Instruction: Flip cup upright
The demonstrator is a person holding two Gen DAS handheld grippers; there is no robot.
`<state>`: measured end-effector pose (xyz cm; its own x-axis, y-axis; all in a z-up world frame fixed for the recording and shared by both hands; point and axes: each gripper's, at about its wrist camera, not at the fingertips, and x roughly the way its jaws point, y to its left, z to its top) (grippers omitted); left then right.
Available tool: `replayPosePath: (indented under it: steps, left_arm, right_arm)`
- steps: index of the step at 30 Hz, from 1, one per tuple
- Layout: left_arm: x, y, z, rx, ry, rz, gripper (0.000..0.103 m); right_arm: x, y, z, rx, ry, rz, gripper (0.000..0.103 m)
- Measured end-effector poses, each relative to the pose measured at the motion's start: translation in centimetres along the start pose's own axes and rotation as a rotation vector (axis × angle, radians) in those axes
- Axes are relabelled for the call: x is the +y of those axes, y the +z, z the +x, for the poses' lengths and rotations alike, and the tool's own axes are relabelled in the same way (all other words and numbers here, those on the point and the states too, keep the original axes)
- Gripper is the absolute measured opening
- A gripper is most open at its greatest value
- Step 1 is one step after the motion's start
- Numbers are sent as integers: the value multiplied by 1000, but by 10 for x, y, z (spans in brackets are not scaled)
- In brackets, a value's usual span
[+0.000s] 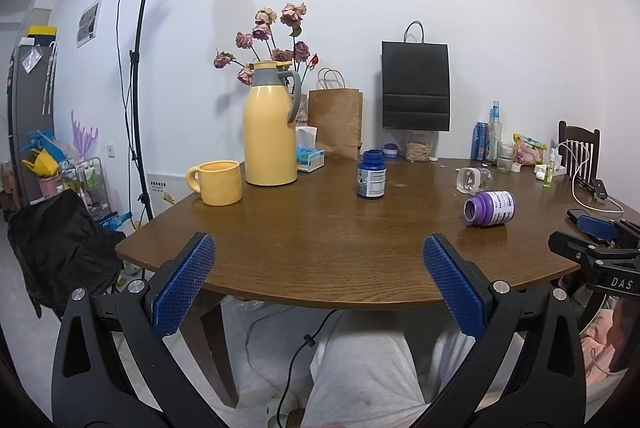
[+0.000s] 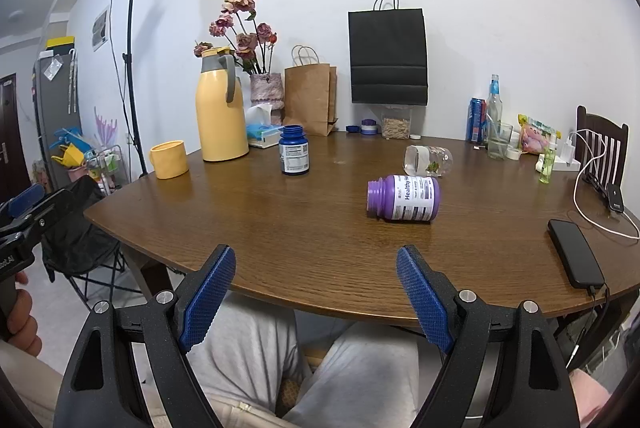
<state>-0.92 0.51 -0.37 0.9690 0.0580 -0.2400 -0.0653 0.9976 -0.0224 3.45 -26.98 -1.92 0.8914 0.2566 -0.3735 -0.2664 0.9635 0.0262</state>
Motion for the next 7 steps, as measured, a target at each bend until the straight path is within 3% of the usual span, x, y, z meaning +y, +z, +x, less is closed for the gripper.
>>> replayPosePath:
  steps: [7]
  left_arm:
    - [0, -1, 3, 16, 13, -8, 103]
  right_arm:
    - [-1, 1, 0, 1, -1, -1, 87]
